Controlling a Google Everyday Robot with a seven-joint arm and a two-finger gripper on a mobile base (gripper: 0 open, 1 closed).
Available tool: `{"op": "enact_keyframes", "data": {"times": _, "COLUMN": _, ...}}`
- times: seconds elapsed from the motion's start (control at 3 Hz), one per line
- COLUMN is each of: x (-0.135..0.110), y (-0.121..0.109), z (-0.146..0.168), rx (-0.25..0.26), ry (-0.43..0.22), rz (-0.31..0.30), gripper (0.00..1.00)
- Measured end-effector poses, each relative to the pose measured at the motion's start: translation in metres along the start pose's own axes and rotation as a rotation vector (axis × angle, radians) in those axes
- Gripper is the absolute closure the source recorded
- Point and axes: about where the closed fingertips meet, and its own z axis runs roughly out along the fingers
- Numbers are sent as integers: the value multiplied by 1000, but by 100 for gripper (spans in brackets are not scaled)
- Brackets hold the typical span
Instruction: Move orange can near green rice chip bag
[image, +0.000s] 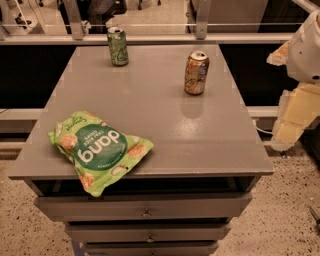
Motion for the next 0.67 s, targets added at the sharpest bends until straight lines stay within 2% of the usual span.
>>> {"op": "enact_keyframes", "data": {"times": 0.33, "x": 0, "y": 0, "z": 0, "rx": 0, "ry": 0, "rz": 0, "gripper": 0}}
{"op": "enact_keyframes", "data": {"times": 0.67, "x": -1, "y": -16, "z": 14, "rx": 25, "ry": -39, "rz": 20, "gripper": 0}}
